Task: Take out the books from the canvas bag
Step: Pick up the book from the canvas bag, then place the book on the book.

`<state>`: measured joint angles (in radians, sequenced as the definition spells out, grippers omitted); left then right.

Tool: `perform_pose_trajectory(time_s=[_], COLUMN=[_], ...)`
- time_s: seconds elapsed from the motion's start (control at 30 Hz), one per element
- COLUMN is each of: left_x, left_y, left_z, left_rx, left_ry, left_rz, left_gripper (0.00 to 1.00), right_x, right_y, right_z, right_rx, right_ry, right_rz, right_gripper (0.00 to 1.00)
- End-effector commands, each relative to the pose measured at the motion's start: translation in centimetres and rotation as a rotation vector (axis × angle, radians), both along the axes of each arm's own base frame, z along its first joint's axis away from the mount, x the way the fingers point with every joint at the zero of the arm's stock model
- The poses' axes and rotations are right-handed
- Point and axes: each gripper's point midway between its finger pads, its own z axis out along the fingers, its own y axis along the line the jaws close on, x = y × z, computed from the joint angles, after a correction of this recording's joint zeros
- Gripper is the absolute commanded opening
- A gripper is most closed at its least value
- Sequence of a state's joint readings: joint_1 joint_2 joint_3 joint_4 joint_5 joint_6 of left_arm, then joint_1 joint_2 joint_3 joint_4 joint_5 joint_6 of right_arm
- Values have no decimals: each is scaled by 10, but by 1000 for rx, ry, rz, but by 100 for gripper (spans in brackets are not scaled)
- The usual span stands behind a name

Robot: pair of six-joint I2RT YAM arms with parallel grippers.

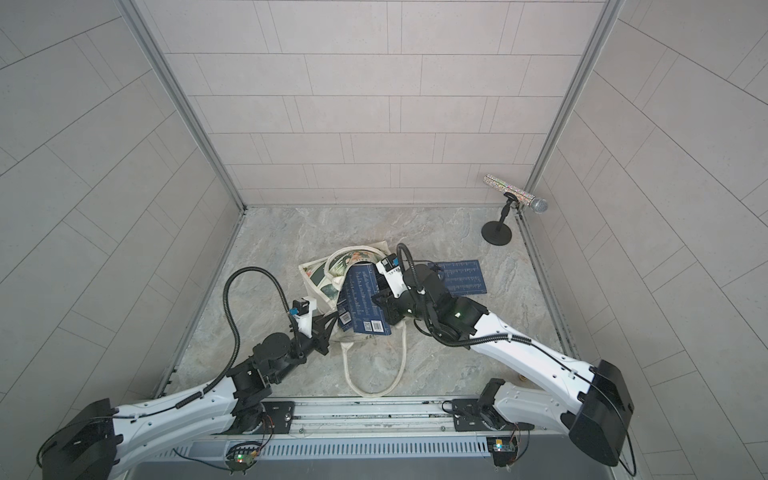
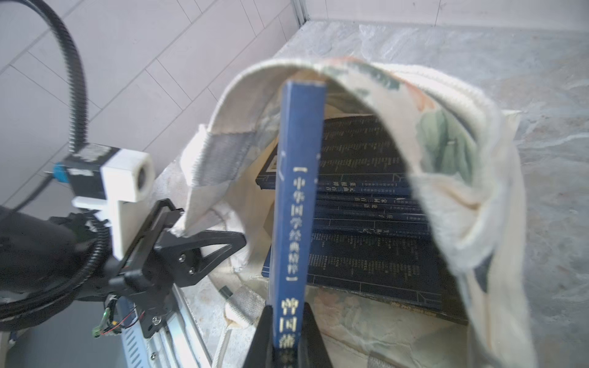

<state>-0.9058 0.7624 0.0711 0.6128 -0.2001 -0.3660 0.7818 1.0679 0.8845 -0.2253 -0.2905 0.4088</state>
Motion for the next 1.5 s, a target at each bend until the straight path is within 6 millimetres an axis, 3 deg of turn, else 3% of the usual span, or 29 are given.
perform_pose_trajectory(time_s=[0.0,0.17,0.3,0.43,0.5,0.77,0.8,1.0,1.2,1.27,1.47], left_x=[6,5,5,5,5,3,3,3,3,3,3], left_y=[-1,-1,-1,-2,-3,-4,-5,-5,-7,-8,-10], left_z=[18,18,18,19,19,18,19,19,21,14,14], left_rx=[-34,-32,-32,-32,-32,-31,-32,-32,-37,-16,-15], left_ry=[-39,-37,-37,-38,-37,-36,-36,-38,-42,-25,-24], left_rz=[22,19,18,15,11,-3,-5,-6,-16,-16,-23], left_gripper=[0,0,0,0,0,0,0,0,0,0,0], right_x=[0,9,15,13,13,40,45,63,76,78,83], right_y=[-13,-61,-119,-169,-185,-218,-223,-245,-258,-264,-274], right_z=[43,103,140,157,152,82,61,3,-47,-63,-101], right_rx=[72,183,280,353,363,465,480,591,641,643,607], right_ry=[-83,-221,-308,-359,-363,-285,-253,-164,-95,-74,4], right_rz=[-6,-207,-453,-648,-722,-934,-968,-1103,-1204,-1248,-1362], right_gripper=[0,0,0,0,0,0,0,0,0,0,0])
